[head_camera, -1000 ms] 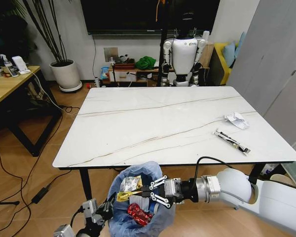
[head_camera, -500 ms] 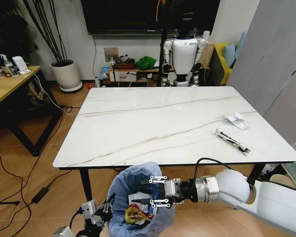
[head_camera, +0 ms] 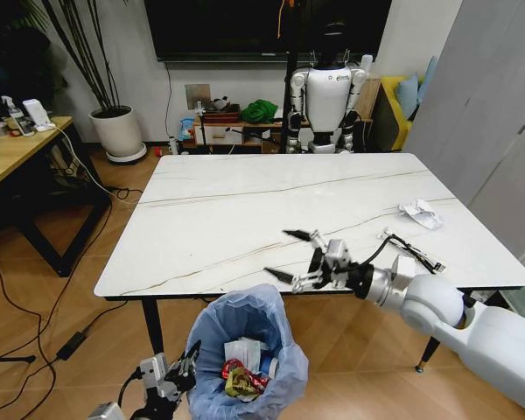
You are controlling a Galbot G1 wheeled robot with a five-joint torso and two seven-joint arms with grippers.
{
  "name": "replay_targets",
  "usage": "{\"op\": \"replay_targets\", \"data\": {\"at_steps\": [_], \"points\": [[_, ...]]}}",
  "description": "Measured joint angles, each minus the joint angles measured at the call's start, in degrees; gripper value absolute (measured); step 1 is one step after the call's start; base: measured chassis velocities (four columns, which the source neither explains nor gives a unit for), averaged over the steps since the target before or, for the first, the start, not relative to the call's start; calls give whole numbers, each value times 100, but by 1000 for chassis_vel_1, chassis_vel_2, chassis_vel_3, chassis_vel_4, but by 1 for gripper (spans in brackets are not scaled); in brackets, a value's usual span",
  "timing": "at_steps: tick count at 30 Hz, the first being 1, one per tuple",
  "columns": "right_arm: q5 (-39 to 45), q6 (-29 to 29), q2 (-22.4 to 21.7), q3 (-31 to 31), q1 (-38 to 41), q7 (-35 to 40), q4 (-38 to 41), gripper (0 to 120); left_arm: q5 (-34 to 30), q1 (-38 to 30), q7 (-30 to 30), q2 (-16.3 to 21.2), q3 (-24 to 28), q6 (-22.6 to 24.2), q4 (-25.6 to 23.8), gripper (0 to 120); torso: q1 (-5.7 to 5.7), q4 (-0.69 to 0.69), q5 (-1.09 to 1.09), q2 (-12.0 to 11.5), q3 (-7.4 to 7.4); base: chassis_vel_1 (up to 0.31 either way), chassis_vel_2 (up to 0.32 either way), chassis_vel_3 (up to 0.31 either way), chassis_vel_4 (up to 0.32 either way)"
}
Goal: Pick up the trash bin and place the trash from the table into it.
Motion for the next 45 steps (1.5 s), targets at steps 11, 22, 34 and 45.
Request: {"op": "replay_targets", "data": {"at_steps": [11,22,34,45], "points": [[-228,-440,1625,3864,-2678,-153,-181,100,-17,-35,6,-23,-97,-27,83,0,-1,-3,-4,2,-1,0,0,0,0],[-808,-102,2981,5180,-3934,-973,-62,100,-17,1,29,2,-115,-46,73,0,-2,-1,-2,2,-1,0,0,0,0],[-944,68,3905,5150,-4181,-1309,-237,100,-10,19,58,6,-119,-78,90,0,-1,0,-2,0,0,0,0,0,0],[-895,68,3908,5082,-4153,-1317,-282,100,-10,17,59,48,-86,-80,124,0,0,0,1,0,0,-58,-52,61,58]]}}
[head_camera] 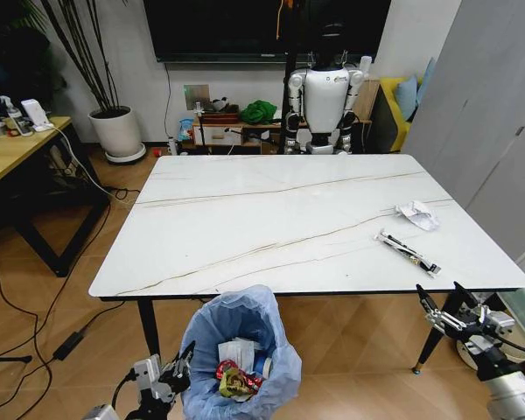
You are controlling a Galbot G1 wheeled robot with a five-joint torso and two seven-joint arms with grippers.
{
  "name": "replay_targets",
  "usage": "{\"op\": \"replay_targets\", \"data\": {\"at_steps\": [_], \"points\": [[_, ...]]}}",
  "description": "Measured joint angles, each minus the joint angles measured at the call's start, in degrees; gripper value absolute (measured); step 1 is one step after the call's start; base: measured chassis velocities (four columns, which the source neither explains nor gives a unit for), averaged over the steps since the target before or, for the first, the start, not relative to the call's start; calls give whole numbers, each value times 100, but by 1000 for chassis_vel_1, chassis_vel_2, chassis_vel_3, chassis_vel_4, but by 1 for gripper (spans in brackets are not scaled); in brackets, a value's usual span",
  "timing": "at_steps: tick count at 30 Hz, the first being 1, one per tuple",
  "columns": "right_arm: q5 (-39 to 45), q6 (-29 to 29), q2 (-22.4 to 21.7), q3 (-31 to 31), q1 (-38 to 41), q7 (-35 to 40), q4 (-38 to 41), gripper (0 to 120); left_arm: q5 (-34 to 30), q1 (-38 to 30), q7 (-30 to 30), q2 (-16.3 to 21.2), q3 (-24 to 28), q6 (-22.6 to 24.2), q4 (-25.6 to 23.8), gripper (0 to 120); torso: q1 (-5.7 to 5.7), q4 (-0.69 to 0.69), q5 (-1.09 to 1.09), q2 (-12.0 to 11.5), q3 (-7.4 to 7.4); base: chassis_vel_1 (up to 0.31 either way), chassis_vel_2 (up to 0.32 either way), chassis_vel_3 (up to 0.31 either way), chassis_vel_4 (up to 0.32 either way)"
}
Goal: Pick up the trash bin and place the trash from the table into it.
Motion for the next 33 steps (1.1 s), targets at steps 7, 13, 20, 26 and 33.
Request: {"op": "replay_targets", "data": {"at_steps": [7,13,20,26,33], "points": [[1,20,-3,-11,-2,-13,-6,100,-5,1,1,26,10,0,2,0,0,0,-2,0,0,-132,-126,126,142],[-16,62,31,-50,-11,-58,-20,100,-18,2,1,54,6,0,-3,0,0,-2,-1,0,0,-100,-114,102,80],[-23,71,36,-62,-14,-72,-22,100,-30,0,0,68,13,0,-12,0,0,-1,-3,0,0,-102,-86,99,94],[-23,88,42,-59,-19,-88,-24,100,-32,-7,0,69,26,1,-12,0,0,0,-3,0,0,-129,-122,115,115],[-62,131,66,-102,-30,-123,-35,100,-49,-8,-1,82,22,3,-12,0,0,0,-2,0,0,-97,-100,93,88]]}}
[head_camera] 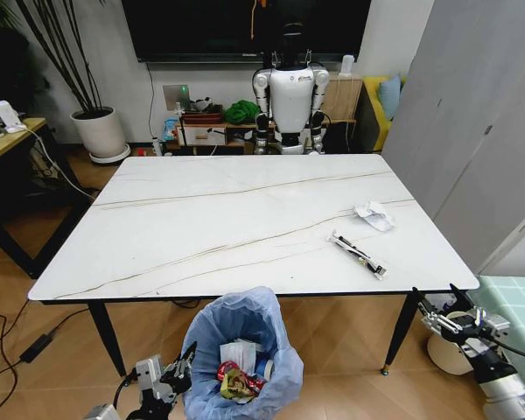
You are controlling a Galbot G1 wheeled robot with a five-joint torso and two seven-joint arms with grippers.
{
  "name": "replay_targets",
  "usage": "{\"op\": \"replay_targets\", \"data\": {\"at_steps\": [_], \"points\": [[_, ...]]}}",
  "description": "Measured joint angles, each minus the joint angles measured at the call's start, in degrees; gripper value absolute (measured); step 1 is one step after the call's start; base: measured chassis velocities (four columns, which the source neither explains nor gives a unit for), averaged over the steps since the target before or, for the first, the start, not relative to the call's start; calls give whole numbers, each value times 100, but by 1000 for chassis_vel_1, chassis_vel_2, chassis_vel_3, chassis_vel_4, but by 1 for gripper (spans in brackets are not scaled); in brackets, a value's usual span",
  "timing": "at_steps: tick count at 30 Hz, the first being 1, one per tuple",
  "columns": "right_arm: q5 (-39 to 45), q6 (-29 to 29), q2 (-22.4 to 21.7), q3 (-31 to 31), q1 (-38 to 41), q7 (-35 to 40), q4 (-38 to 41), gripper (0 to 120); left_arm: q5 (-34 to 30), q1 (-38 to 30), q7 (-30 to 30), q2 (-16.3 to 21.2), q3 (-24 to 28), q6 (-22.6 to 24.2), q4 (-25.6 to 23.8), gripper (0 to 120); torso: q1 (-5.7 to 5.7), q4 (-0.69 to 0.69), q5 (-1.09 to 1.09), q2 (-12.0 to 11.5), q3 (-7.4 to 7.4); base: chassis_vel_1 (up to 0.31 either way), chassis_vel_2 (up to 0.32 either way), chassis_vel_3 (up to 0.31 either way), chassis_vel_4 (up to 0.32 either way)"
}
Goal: Pick up the trash bin and place the trash from the table into it.
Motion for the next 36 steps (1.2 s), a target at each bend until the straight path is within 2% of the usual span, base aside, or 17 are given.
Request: {"op": "replay_targets", "data": {"at_steps": [7,10,11,13,14,16,19,21,24,29,31,33,36], "points": [[-109,74,-145,-102,21,-80,-65,100,22,39,0,-8,17,1,-24,0,-1,-1,1,0,0,0,0,0,0],[-40,-34,-794,-323,145,-32,-103,100,38,91,0,3,7,1,-74,0,-1,-2,1,0,0,0,0,0,0],[-40,-34,-794,-323,145,-32,-103,100,38,91,0,3,7,1,-74,0,-1,-2,1,0,0,0,0,0,0],[105,-229,-1421,-451,292,84,-117,100,40,97,0,38,16,2,-90,0,0,4,-2,0,0,0,0,0,0],[216,-360,-1720,-550,360,208,-137,100,41,98,0,63,34,6,-92,0,0,2,-1,0,0,0,0,0,0],[272,-405,-1847,-600,398,270,-157,100,44,103,0,73,41,7,-93,0,0,1,0,0,0,0,0,0,0],[591,-649,-2436,-924,672,482,-352,100,63,141,11,118,55,8,-114,0,0,0,3,0,1,0,0,0,0],[658,-695,-2543,-1009,750,536,-400,100,66,149,16,119,53,7,-120,0,0,-1,2,0,0,0,0,0,0],[833,-815,-2910,-1479,1159,686,-610,100,129,215,49,72,16,1,-138,0,0,-1,1,0,0,0,0,0,0],[943,-873,-3190,-1979,1588,749,-833,100,186,267,67,5,-31,-9,-158,0,0,1,-1,0,0,0,0,0,0],[1081,-902,-3434,-2536,2036,764,-1136,100,214,290,74,-30,-98,-13,-166,0,0,1,1,0,1,0,0,0,0],[1101,-905,-3472,-2651,2137,764,-1203,100,218,290,74,-40,-115,-13,-166,0,0,0,1,0,1,0,0,0,0],[1169,-919,-3586,-3152,2614,756,-1493,100,238,281,75,-105,-179,-18,-137,0,0,0,1,0,1,0,0,0,0]]}}
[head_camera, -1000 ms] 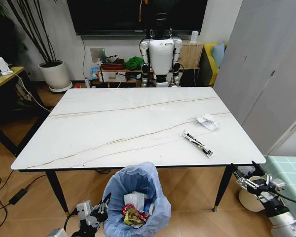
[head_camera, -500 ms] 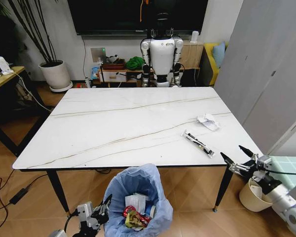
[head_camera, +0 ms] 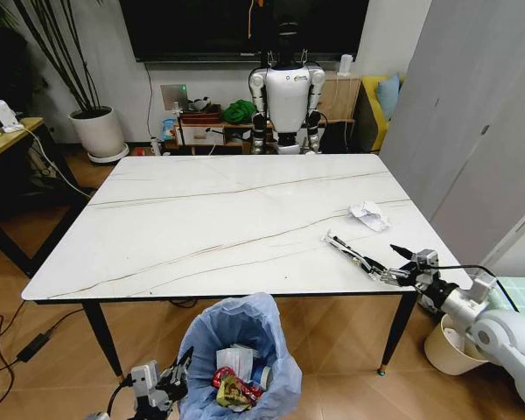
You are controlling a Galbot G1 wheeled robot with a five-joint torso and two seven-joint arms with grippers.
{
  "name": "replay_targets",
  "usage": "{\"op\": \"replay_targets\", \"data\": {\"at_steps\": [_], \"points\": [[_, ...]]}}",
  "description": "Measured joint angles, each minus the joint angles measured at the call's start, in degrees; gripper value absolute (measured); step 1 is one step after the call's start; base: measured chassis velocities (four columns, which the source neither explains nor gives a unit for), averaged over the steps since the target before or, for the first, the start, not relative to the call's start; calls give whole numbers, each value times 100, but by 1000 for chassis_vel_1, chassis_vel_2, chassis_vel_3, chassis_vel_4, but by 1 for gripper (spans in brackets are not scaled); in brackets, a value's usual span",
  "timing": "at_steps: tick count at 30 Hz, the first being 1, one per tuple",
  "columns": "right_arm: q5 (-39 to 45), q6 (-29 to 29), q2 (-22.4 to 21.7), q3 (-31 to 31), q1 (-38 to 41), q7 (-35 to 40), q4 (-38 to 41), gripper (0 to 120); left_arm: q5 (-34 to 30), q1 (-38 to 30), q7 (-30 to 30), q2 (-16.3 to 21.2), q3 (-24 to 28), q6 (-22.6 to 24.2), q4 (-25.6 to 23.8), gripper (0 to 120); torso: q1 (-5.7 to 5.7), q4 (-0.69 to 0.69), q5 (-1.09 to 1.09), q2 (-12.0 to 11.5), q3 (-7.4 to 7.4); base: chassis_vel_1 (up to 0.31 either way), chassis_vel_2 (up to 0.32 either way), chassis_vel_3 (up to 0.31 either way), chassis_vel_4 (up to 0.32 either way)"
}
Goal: Pick up the trash bin and place the trash from the table into it.
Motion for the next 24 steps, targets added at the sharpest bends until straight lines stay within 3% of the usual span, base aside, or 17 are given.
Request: {"op": "replay_targets", "data": {"at_steps": [8,22,24], "points": [[44,40,-41,-1068,953,-118,-727,100,-2,-19,-2,-106,-29,0,19,0,0,0,0,0,0,0,0,0,0],[0,128,139,-1737,1522,-266,-1283,100,5,-4,-6,-185,-73,0,46,0,0,0,-1,0,0,0,0,0,0],[4,136,159,-1786,1564,-292,-1326,94,5,4,-8,-182,-85,-1,43,0,0,0,-1,0,0,0,0,0,0]]}}
